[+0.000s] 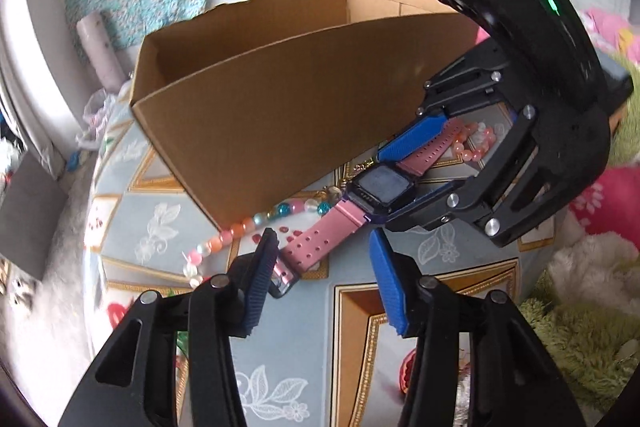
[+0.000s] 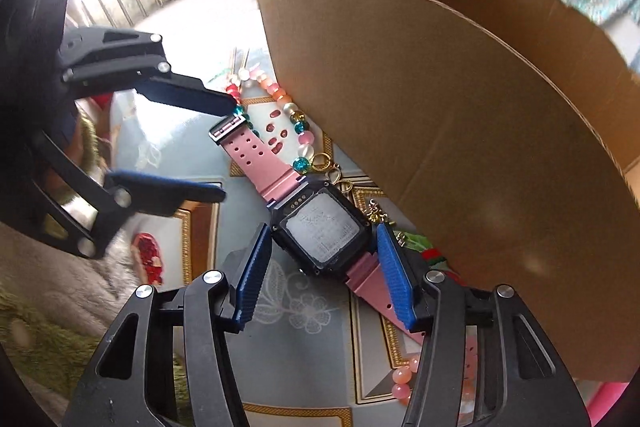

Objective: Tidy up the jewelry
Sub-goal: 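Move the left tool to the pink-strapped watch and close on its strap, then lift the watch with the left tool and drop it into the cardboard box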

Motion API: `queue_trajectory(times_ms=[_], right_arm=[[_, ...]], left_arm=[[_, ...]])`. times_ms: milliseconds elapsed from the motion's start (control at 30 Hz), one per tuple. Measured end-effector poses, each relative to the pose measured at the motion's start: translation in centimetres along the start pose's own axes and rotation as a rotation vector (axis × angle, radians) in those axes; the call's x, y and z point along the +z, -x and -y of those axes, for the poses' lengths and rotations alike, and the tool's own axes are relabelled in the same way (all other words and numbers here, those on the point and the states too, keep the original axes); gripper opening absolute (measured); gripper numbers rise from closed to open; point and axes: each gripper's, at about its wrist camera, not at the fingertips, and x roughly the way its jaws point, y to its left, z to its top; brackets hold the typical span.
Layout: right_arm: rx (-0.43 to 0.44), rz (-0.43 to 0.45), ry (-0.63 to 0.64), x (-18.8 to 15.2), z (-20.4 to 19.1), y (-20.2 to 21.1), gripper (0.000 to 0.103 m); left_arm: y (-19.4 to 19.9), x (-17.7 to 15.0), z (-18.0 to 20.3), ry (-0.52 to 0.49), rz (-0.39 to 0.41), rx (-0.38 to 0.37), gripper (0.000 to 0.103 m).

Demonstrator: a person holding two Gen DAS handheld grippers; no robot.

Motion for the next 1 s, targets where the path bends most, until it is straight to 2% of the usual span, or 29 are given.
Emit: queue_trajectory(times_ms=[267, 367, 400, 500, 600, 767, 933, 1000], right_arm=[[0.193, 0.015, -0.109, -0.7, 3.9, 0.3, 0.050], [0.235, 0.030, -0.136, -1.1, 4.9, 0.2, 0.050], [0.241, 0.038, -0.143, -1.2, 5.3, 0.3, 0.050], [0.236, 0.065, -0.159, -1.7, 5.7, 0.7, 0.050], [0.205, 0.087, -0.166, -3.7, 5.7, 2.0, 0.050], [0.051, 0.091, -0.123, -4.8, 3.7, 3.0, 0.049], [-0.127, 0.088, -0.084, -5.8, 1.8, 2.9, 0.023], [-0.190, 0.086, -0.072, -6.0, 1.3, 3.0, 0.015]], left_arm=[[-1.4, 0.2, 2.2, -0.195, -0.032, 0.099, 0.046], [-2.2, 0.7, 3.1, -0.214, -0.039, 0.134, 0.026], [-2.4, 0.8, 3.1, -0.209, -0.044, 0.143, 0.016], [-2.5, 1.1, 2.8, -0.182, -0.046, 0.130, 0.008], [-2.2, 1.4, 2.4, -0.139, -0.044, 0.097, 0.005], [-2.3, 1.6, 1.1, -0.057, -0.065, 0.063, 0.004], [-2.0, 1.2, 0.3, -0.009, -0.073, 0.027, 0.004], [-2.0, 1.1, 0.3, -0.005, -0.075, 0.027, 0.004]])
